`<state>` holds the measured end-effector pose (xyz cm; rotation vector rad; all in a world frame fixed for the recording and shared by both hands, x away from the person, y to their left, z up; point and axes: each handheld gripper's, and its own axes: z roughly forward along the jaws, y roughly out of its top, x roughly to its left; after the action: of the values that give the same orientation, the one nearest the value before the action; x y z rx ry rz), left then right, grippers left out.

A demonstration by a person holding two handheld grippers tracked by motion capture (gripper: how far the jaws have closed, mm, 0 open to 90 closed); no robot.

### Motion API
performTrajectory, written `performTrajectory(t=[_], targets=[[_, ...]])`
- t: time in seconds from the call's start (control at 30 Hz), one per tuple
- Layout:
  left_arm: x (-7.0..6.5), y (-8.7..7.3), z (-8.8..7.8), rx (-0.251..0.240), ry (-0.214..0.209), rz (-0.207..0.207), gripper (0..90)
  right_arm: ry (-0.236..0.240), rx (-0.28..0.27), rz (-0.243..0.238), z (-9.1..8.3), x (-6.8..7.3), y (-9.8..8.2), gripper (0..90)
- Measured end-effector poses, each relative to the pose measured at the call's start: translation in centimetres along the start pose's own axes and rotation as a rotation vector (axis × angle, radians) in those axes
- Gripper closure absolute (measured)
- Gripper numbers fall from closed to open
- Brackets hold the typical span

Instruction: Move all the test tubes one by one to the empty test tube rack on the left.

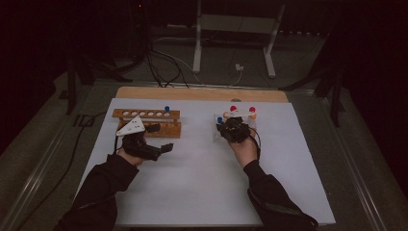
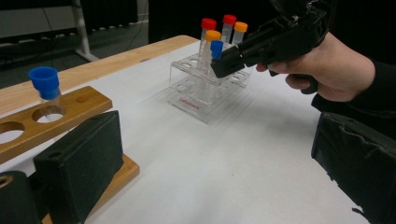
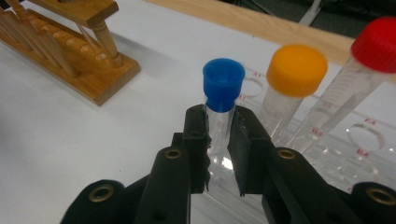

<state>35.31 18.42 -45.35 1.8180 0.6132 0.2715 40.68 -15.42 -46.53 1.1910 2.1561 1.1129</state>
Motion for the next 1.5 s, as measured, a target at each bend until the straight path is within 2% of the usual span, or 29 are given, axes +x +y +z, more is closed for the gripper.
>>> performTrajectory(t=[0.2,0.4,0.53,0.7,0.87,1.13,1.33,1.43,1.5], targets=[[-0.2,0.4,-0.1,0.007,-0.014,-0.003,3.0,-0.006,-0.036,-0.046,-1.6,0.5,1.2,77.6],[-0.7,0.9,-0.1,0.010,-0.038,0.008,3.0,-0.005,-0.093,-0.067,-3.9,0.8,2.5,77.7],[-1.1,1.3,0.0,0.009,-0.061,0.007,3.0,0.026,-0.117,-0.089,-5.4,1.4,3.1,77.6],[-1.8,2.0,0.2,0.015,-0.093,0.014,3.1,0.082,-0.112,-0.133,-6.4,2.8,3.0,77.6],[-2.5,2.7,0.3,0.021,-0.129,0.028,3.1,0.138,-0.080,-0.175,-6.5,4.4,2.0,77.6],[-3.4,3.3,0.8,0.020,-0.170,0.046,4.3,0.209,-0.037,-0.205,-6.0,6.5,0.3,77.6],[-3.9,3.7,1.5,0.013,-0.181,0.033,5.3,0.251,-0.014,-0.225,-5.5,7.8,-0.7,77.6],[-4.2,3.8,1.8,0.011,-0.191,0.035,8.7,0.264,-0.004,-0.227,-5.2,8.3,-1.2,77.6],[-4.4,3.8,2.0,0.014,-0.199,0.043,16.1,0.273,0.000,-0.229,-5.1,8.6,-1.4,77.6]])
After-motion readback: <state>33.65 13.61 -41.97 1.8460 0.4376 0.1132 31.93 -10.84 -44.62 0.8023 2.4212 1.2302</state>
